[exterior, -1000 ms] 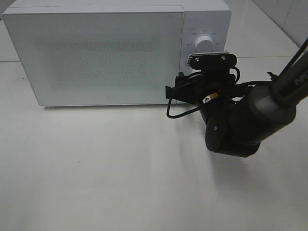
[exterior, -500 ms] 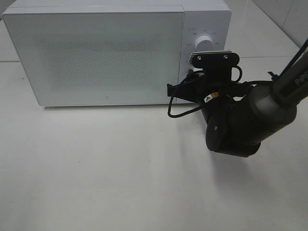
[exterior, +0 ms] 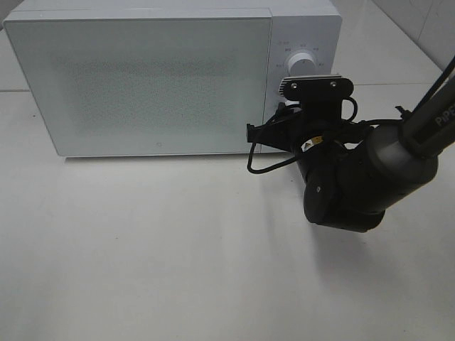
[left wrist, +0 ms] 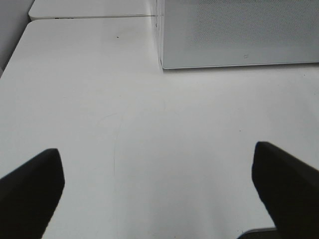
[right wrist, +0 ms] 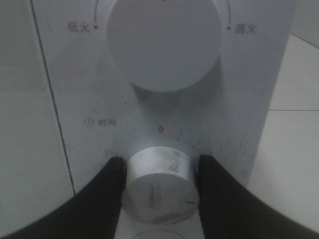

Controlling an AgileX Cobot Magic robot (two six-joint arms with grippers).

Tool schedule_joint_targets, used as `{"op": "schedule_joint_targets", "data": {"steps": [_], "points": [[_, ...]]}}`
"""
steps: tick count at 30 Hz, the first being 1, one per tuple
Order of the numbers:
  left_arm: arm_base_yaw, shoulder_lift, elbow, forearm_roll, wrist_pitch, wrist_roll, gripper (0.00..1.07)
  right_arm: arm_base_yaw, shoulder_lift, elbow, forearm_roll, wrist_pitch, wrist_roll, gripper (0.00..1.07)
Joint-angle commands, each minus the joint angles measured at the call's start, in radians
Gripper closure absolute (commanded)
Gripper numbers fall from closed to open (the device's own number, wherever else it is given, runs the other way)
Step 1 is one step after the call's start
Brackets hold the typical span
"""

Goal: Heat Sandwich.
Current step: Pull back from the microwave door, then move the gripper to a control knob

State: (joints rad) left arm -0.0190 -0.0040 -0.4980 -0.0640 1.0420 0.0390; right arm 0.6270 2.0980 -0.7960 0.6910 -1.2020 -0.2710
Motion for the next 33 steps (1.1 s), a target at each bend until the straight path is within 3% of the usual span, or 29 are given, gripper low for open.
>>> {"op": "schedule_joint_targets", "data": {"steps": [1, 12, 33], "points": [[0.004, -0.026, 0.004, 0.000, -0.006, -0.006, 0.10, 0.000, -0.003, -0.009, -0.020, -0.015, 0.007, 1.01], [0.004, -0.026, 0.004, 0.000, -0.006, -0.006, 0.10, 0.000, -0.003, -0.009, -0.021, -0.016, 0.090, 1.01], [0.004, -0.026, 0.004, 0.000, -0.006, -0.006, 0.10, 0.000, -0.003, -0.009, -0.021, 0.009, 0.649, 1.03]]}}
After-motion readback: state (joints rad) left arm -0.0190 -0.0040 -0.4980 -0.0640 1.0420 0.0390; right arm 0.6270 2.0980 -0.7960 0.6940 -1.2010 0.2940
